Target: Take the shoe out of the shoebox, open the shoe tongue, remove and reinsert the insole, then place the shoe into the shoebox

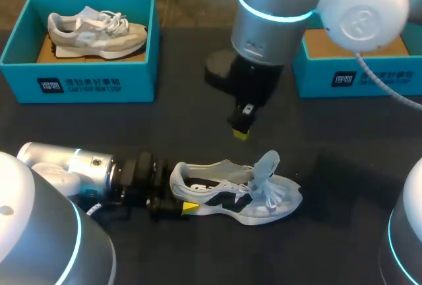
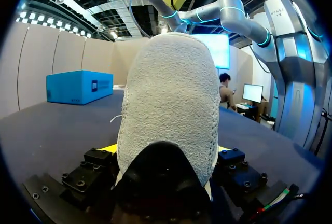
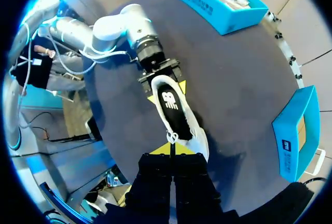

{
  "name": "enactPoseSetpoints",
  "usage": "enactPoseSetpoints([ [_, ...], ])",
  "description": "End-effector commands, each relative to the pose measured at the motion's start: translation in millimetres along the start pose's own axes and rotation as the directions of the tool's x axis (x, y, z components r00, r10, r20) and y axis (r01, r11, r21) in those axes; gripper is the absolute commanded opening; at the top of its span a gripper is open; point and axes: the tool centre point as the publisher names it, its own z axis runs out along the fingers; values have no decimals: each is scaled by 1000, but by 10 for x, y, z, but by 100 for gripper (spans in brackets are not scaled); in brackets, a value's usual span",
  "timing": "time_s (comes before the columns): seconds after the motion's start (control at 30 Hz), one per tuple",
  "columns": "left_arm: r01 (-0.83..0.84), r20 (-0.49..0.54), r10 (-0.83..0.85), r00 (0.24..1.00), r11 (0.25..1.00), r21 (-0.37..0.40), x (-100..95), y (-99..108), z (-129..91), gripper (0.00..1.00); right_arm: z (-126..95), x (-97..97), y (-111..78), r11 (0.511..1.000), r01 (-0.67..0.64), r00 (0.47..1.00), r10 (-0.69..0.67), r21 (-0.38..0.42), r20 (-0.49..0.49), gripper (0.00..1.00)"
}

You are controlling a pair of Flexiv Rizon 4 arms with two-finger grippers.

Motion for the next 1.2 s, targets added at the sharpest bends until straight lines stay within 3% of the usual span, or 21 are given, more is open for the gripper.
enactPoseSetpoints([
  [0.03, 0, 3, 0, 1000, 1000, 0, -22, 30, 8, 0, 14, -5, 76, 999, 0, 1000, 0, 53, -2, 0],
  [0.2, 0, 3, 0, 1000, 1000, 0, -22, 30, 8, 0, 246, 82, 266, 995, 76, 995, -80, 65, 53, 0],
  [0.33, 0, 3, 0, 1000, 1000, 0, -22, 30, 8, 0, 526, 207, 387, 949, 313, 939, -314, 29, 139, 0],
  [0.73, 0, 3, 0, 1000, 1000, 0, -22, 30, 8, 0, 526, 207, 387, 949, 313, 939, -314, 29, 139, 0],
  [1.03, 0, 3, 0, 1000, 1000, 0, -22, 30, 8, 0, 1069, 183, 497, 926, 377, 911, -372, 7, 178, 0],
  [1.2, 0, 3, 0, 1000, 1000, 0, -22, 30, 8, 0, 1218, 175, 499, 955, 295, 943, -294, 20, 153, 0],
])
